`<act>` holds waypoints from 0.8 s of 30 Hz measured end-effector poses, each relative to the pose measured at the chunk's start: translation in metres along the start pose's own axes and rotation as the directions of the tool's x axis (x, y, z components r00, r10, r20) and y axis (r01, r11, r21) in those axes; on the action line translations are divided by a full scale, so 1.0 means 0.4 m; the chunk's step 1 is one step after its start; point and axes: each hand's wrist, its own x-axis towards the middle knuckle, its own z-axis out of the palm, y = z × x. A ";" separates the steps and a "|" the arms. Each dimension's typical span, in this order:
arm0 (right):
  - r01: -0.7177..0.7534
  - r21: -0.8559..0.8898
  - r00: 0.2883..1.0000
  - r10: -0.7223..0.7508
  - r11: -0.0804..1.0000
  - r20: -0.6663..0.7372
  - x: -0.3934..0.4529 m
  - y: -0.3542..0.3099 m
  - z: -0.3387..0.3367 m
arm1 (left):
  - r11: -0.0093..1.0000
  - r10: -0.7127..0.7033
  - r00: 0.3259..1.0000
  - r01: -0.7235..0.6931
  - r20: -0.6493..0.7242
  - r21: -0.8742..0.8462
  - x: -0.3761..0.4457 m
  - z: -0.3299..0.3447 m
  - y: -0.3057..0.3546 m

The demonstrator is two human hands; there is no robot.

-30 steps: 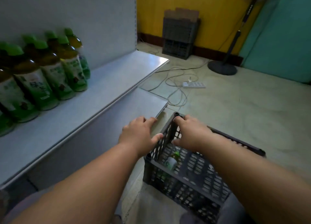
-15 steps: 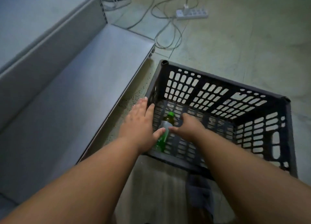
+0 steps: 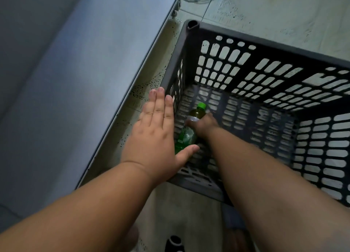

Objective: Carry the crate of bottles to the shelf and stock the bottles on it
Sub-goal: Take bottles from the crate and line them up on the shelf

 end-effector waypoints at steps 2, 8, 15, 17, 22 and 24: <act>-0.009 0.076 1.000 0.008 0.997 0.016 0.018 0.005 -0.006 | 1.000 -0.002 1.000 0.002 0.003 -0.007 0.000 -0.003 0.001; 0.063 0.175 0.997 -0.054 0.983 -0.053 -0.024 0.037 -0.067 | 0.999 -0.010 0.999 0.007 0.050 0.051 -0.002 -0.014 0.003; 0.424 0.199 0.904 -0.400 0.883 -0.149 -0.291 -0.034 -0.222 | 0.999 0.032 0.995 -0.028 0.091 -0.047 -0.020 -0.037 0.000; 0.531 0.172 0.846 -0.508 0.829 -0.164 -0.405 -0.069 -0.267 | 0.972 0.043 0.996 -0.025 0.075 -0.235 -0.035 -0.061 -0.014; 0.747 0.116 0.665 -0.736 0.655 -0.126 -0.680 -0.159 -0.297 | 0.751 -0.067 0.994 -0.008 -0.089 -0.660 -0.172 -0.189 -0.075; 0.820 0.102 0.572 -0.813 0.563 -0.110 -0.775 -0.200 -0.272 | 0.691 -0.110 0.985 -0.018 -0.130 -0.723 -0.241 -0.242 -0.121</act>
